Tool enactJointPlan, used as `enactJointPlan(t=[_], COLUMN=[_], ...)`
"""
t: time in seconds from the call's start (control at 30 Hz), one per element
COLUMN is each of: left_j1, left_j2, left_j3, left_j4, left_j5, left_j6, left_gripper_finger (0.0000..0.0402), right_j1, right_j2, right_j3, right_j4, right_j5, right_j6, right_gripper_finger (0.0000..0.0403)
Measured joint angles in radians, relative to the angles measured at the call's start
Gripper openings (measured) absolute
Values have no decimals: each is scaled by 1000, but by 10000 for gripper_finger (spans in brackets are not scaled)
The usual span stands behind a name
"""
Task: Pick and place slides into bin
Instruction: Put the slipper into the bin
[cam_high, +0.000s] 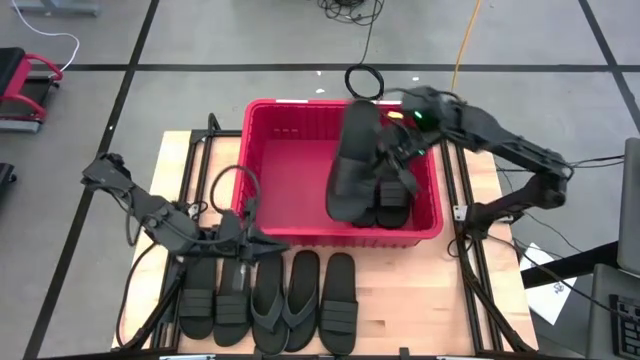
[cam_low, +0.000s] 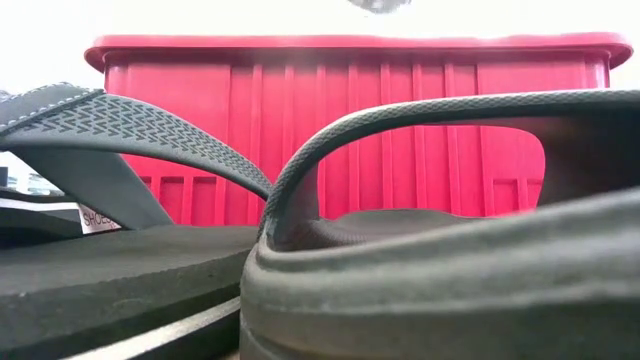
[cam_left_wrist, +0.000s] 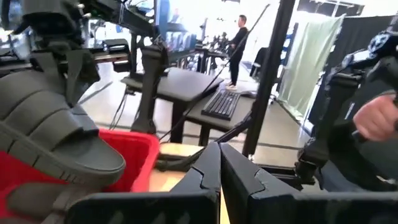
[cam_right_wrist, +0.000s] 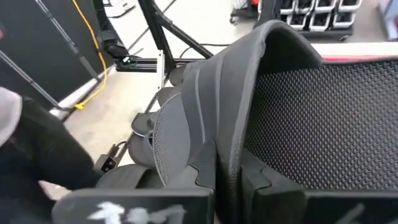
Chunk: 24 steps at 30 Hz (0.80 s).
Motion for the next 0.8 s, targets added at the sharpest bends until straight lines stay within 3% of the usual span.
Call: enactJointPlan(t=[0.23, 0.53, 0.67, 0.8], left_j1=[30, 88, 116, 141], left_j2=[-122, -231, -249, -256], left_j3=[0, 0, 0, 0], left_j4=[-211, -339, -356, -356], left_j5=[1, 0, 1, 1], left_j6=[-52, -47, -46, -46], left_gripper_finger=[3, 3, 3, 3], right_j1=[-150, -150, -154, -153], right_j2=[203, 402, 471, 530], right_j3=[-1, -1, -1, -1], right_j4=[127, 148, 130, 112], right_j5=[-7, -22, -116, -123], right_j6=[-35, -200, -284, -293], right_gripper_finger=[8, 8, 6, 4])
